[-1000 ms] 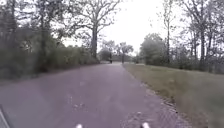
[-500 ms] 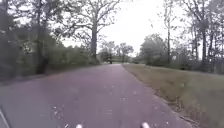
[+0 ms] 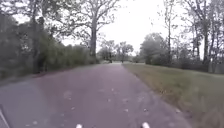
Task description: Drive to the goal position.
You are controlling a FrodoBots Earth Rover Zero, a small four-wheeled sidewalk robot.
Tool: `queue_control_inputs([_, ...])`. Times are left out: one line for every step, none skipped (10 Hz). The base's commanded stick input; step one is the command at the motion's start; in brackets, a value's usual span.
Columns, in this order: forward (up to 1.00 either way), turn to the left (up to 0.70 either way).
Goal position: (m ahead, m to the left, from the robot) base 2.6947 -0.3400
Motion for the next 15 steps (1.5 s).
queue_control_inputs([1.00,0.00])
queue_control_inputs([1.00,0.00])
queue_control_inputs([1.00,0.00])
queue_control_inputs([1.00,0.00])
queue_control_inputs([1.00,0.00])
queue_control_inputs([1.00,0.00])
queue_control_inputs([1.00,0.00])
queue_control_inputs([1.00,0.00])
queue_control_inputs([1.00,0.00])
queue_control_inputs([1.00,0.00])
queue_control_inputs([1.00,0.00])
queue_control_inputs([1.00,0.00])
queue_control_inputs([1.00,0.00])
queue_control_inputs([1.00,0.00])
queue_control_inputs([1.00,0.00])
